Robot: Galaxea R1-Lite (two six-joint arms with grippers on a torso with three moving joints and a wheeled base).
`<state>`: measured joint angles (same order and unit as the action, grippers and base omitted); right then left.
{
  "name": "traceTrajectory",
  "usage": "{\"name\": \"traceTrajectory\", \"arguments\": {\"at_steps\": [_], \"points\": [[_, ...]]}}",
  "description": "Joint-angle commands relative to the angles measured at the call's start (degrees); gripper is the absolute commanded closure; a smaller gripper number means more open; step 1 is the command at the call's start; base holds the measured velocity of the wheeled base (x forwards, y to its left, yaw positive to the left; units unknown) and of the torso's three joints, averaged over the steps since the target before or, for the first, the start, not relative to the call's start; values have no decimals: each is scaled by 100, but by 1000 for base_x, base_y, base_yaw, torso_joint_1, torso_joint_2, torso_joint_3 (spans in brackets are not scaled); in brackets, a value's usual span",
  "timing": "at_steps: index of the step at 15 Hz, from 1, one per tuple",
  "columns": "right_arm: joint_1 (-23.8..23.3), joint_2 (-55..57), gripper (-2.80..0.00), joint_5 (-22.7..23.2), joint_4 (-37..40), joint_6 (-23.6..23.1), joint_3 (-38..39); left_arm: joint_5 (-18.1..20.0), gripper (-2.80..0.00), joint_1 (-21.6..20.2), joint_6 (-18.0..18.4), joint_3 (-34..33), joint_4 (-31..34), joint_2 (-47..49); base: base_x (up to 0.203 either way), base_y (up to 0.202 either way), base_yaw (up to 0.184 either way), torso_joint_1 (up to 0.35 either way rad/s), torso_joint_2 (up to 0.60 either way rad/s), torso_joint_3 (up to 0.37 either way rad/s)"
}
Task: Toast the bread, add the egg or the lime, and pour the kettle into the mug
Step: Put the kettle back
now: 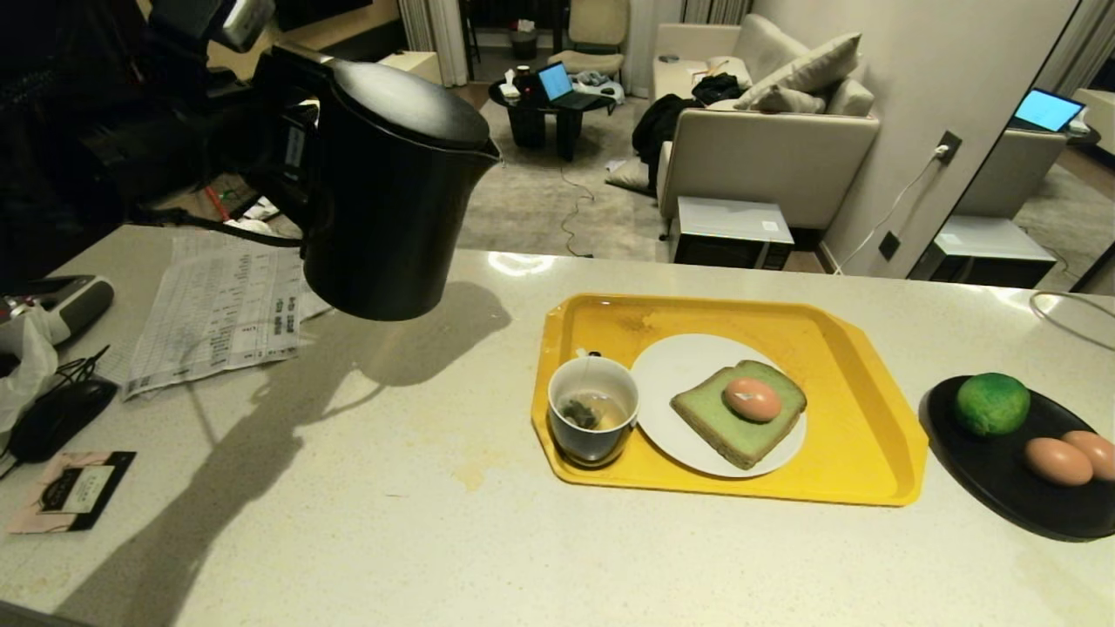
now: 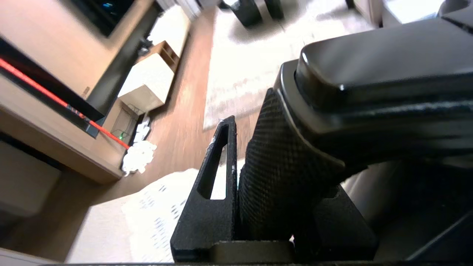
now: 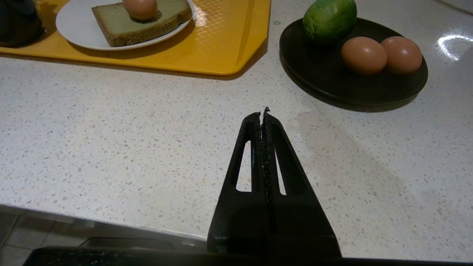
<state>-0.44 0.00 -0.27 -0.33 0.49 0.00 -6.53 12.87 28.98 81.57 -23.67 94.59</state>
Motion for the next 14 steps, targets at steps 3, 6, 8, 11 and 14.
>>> {"name": "traceTrajectory", "arguments": {"at_steps": [3, 6, 8, 11, 14], "points": [[0, 0, 0, 0, -2, -5, 18, 8, 0, -38, -601, -583, -1337, 593, 0, 0, 0, 0, 0, 0], [0, 0, 0, 0, -2, -5, 18, 11, 0, -38, -845, -823, -1830, 917, 0, 0, 0, 0, 0, 0], [0, 0, 0, 0, -2, -5, 18, -2, 0, -35, -924, -835, -2214, 1173, 0, 0, 0, 0, 0, 0], [0, 0, 0, 0, -2, -5, 18, -14, 0, -30, -944, -1026, -2865, 1413, 0, 0, 0, 0, 0, 0], [0, 6, 0, 0, -2, -5, 18, 2, 0, -14, -938, -1189, -3038, 1566, 0, 0, 0, 0, 0, 0]]}}
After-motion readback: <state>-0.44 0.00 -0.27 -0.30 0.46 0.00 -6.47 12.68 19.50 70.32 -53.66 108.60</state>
